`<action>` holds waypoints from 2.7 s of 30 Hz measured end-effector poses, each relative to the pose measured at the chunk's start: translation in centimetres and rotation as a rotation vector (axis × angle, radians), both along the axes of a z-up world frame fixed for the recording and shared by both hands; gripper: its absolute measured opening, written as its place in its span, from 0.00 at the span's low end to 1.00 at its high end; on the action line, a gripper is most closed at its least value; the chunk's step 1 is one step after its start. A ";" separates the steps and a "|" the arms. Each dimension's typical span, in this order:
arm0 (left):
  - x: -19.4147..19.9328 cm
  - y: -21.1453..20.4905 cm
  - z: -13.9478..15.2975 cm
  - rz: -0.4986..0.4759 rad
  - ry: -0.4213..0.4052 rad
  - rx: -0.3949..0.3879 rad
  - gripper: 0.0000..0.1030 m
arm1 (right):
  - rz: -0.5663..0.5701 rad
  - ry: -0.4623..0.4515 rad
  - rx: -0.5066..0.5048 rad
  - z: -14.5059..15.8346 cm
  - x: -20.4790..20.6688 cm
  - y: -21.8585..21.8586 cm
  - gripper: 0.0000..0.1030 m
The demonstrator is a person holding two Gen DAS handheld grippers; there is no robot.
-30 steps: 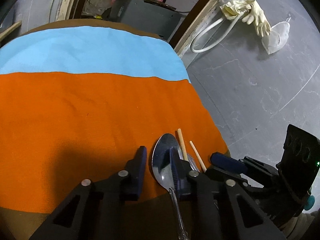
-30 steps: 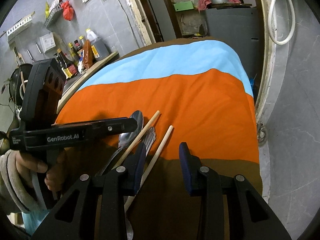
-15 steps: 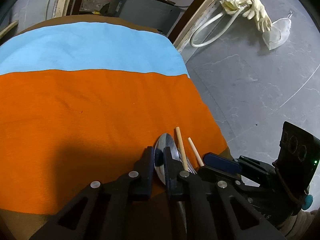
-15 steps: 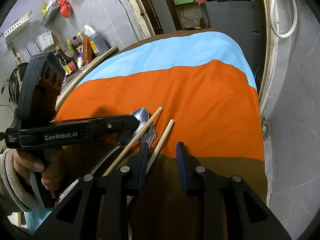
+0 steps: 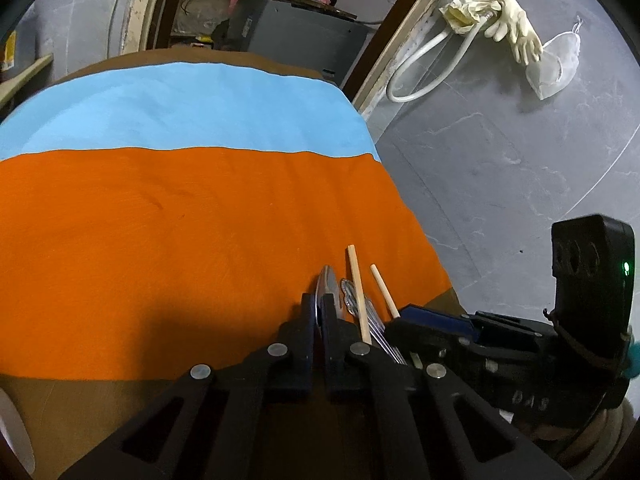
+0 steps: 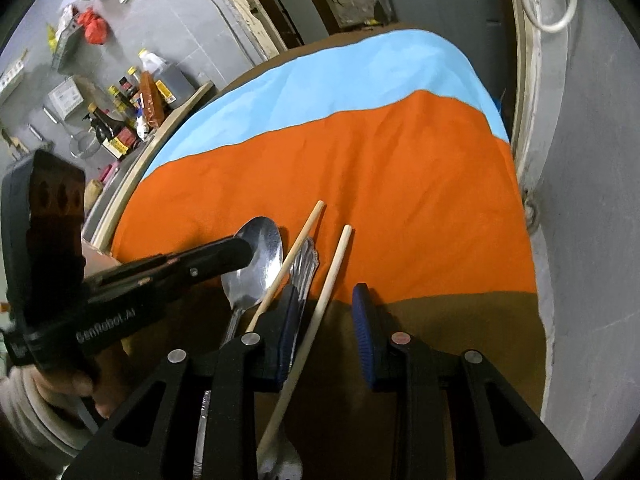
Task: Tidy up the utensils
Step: 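Position the left tool around the silver spoon while the right tool straddles the chopsticks, then close the left tool on the silver spoon while the right tool grips a chopstick, then carry the spoon with the left tool while the right tool carries the chopstick to the holder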
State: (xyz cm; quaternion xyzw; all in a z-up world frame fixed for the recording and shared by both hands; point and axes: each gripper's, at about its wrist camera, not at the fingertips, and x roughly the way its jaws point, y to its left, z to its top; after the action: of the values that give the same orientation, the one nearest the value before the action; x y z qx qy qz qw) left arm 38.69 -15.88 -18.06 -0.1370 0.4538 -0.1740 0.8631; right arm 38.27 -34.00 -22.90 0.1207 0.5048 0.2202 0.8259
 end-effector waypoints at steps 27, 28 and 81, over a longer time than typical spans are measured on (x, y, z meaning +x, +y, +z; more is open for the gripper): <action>-6.6 2.9 6.0 0.134 -0.221 0.046 0.02 | -0.142 -0.267 0.162 5.2 -5.6 -1.9 0.04; -7.0 3.0 6.4 0.134 -0.242 0.053 0.02 | -0.142 -0.294 0.152 5.8 -6.0 -1.7 0.04; -20.0 30.2 22.1 0.628 -0.693 0.272 0.02 | -0.001 -0.895 0.292 24.2 -10.8 21.8 0.04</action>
State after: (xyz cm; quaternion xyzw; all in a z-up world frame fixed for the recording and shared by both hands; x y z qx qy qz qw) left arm 18.64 14.28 4.00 -0.0872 0.0950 0.1205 0.9843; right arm 27.51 -12.24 1.30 0.1293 0.0625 0.3188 0.9369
